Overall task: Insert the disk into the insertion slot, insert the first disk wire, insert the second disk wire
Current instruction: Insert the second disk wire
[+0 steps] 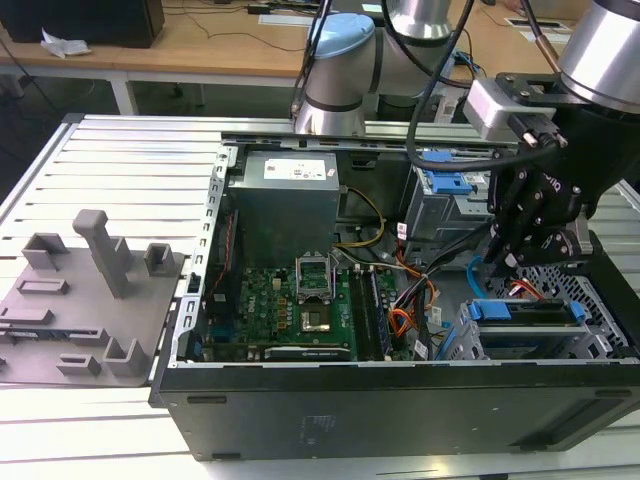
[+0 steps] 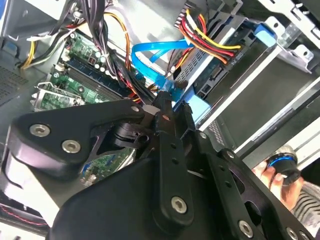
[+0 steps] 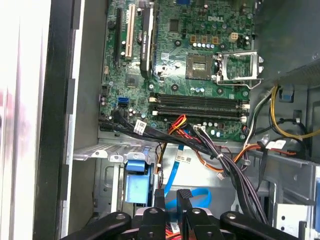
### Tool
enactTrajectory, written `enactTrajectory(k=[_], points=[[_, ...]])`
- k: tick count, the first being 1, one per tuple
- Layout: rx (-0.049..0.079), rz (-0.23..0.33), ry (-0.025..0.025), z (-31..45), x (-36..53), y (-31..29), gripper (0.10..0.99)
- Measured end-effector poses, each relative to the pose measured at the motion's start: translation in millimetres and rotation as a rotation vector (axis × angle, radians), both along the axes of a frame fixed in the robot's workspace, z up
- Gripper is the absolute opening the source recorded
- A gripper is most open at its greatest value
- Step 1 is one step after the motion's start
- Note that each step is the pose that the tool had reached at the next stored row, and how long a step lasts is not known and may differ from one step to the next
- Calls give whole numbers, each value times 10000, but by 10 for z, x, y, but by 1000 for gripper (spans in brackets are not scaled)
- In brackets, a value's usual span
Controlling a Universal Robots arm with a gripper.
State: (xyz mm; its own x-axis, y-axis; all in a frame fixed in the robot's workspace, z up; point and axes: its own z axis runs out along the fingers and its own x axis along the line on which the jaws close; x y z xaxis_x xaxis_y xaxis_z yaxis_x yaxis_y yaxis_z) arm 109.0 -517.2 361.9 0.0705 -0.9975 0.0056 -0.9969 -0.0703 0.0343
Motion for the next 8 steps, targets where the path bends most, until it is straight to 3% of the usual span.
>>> enactTrajectory(k=[1,8], points=[[-2,283,1,-6,0,9,243],[-13,307,1,-7,49,16,243]])
